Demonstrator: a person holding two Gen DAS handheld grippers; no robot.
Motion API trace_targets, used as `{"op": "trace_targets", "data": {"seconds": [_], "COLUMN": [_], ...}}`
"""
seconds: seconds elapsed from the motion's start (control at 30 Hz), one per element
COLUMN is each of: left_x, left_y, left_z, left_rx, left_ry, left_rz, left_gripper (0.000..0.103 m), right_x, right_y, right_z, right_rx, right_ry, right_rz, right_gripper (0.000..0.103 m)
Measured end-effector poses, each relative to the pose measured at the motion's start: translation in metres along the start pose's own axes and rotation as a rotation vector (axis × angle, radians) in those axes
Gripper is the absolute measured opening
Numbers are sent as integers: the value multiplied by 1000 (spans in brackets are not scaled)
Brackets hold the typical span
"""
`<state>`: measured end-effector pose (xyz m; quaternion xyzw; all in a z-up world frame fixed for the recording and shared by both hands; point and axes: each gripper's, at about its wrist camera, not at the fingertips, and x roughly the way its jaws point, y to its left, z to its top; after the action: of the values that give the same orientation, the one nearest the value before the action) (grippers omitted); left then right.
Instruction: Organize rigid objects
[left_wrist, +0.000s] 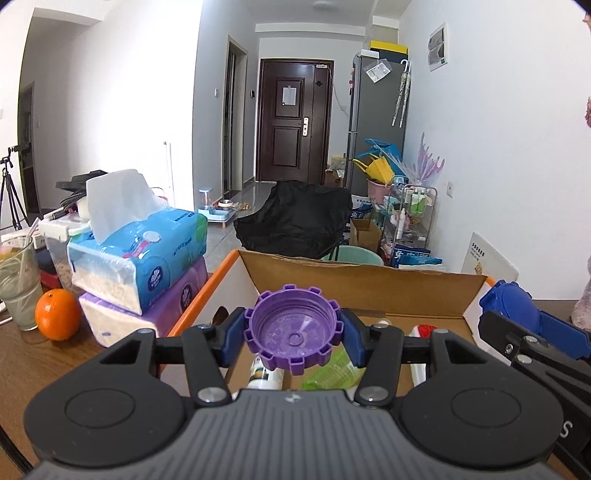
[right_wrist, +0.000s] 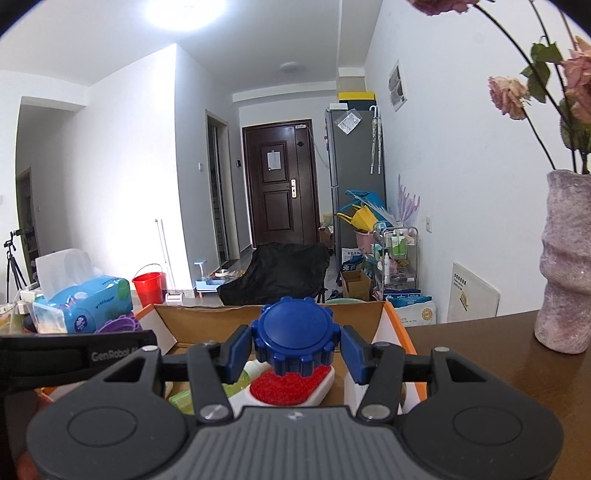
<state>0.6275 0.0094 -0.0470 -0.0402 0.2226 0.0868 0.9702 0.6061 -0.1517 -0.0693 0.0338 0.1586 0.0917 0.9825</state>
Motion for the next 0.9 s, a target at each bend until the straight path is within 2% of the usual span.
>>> {"op": "trace_targets", "data": {"seconds": [0.53,0.57,0.6,0.63,0.67,0.7,0.8,0.9], "left_x": [28,27,26,25,23,22,17,11], "left_y": [-4,-4,-4,-2,-1,0,4,8], "left_z": [-2,-2,-2,-1,-1,-1,0,2], "left_rx": [26,24,23,20,16,13,1,-9], "left_ry": [34,30,24,21,13,3,-22,-44], "left_rz": [32,34,34,32,35,42,63,70], "left_gripper": [56,57,62,70,75,84,103,103], "right_x": [29,29,29,29,29,28,24,22], "right_y": [-1,-1,-1,-1,-1,-2,-1,-1], "right_z": [-2,-2,-2,-1,-1,-1,-1,-1], "right_rx": [-21,-22,-27,-33,-36,-36,-48,-56], "right_ry": [58,64,70,76,84,85,77,73], "right_rz": [-15,-19,-27,-30,-31,-36,-45,-63], "right_gripper": [52,52,54,57,69,83,99,103]}}
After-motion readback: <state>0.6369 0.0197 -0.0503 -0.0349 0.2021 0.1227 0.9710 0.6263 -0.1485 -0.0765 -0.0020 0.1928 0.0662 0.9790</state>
